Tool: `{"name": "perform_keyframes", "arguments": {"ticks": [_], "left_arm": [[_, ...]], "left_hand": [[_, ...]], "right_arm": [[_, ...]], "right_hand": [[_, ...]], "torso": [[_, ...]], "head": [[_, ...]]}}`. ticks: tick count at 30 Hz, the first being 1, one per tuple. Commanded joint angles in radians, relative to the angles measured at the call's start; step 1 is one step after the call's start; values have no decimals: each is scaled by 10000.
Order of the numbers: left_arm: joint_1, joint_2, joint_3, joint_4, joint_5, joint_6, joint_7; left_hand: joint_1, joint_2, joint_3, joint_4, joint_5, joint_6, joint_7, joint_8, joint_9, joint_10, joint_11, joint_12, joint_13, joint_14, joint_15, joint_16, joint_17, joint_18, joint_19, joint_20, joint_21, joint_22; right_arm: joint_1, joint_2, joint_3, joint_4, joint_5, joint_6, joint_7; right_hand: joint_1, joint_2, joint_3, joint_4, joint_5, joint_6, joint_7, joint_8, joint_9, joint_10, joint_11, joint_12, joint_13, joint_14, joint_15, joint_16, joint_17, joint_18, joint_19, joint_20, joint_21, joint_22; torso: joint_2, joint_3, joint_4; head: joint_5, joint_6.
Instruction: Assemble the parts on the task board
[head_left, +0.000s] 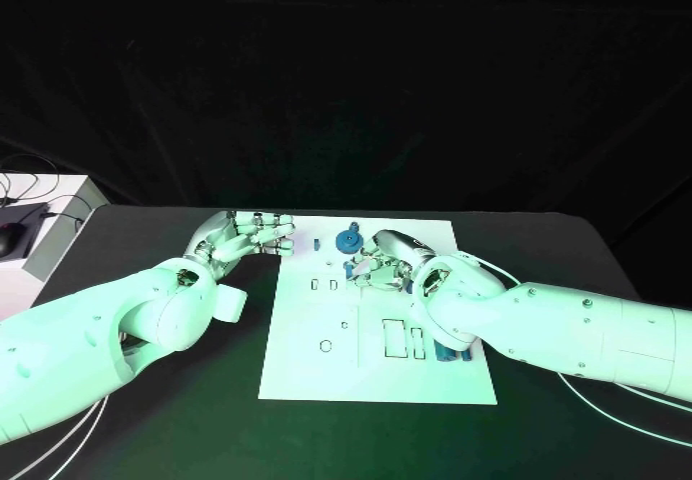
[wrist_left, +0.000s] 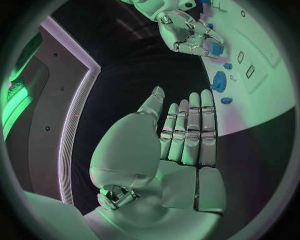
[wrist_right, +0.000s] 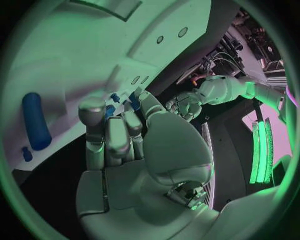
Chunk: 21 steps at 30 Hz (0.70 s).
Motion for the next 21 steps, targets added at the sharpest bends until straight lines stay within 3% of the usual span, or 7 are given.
{"name": "perform_keyframes", "arguments": {"ticks": [1, 9, 21], "left_arm": [[-7, 11, 5, 10, 42, 186, 38], [-16, 9, 5, 1, 43, 191, 34], [-22, -6, 4, -5, 43, 202, 19]], "left_hand": [[33, 4, -58, -11, -38, 50, 4, -3, 5, -48, -9, -19, -5, 75, -12, -28, -16, -145, 110, -2, -80, -21], [32, 5, -64, -6, -38, 51, 3, -3, 5, -49, -9, -19, -5, 72, -11, -28, -17, -147, 116, -3, -92, -25], [35, -1, -71, -5, -37, 50, 2, -4, 4, -56, -7, -19, -4, 65, -10, -26, -16, -149, 121, -1, -105, -28]], "right_arm": [[-40, -2, -10, 72, -786, 213, -273], [-97, 23, -27, 96, -965, 247, -281], [-187, 81, -58, -242, -1127, 313, -304]], "right_hand": [[-76, -15, 3, 52, -47, 128, 58, 10, 9, 19, -21, -22, 10, -13, -49, -17, -11, -25, 4, -41, 2, 845], [-84, -31, -4, 77, -38, 126, 58, 6, 7, 23, -21, -22, 13, -11, -50, -8, -9, -27, 7, -42, 4, 846], [-79, -36, -5, 115, -40, 144, 49, 9, 9, 31, -26, -18, 21, -12, -53, 7, -8, -32, 17, -45, 34, 854]], "torso": [[1, 15, 6], [4, 18, -2], [5, 12, 3]], "head": [[15, -23], [26, -51], [21, -122]]}}
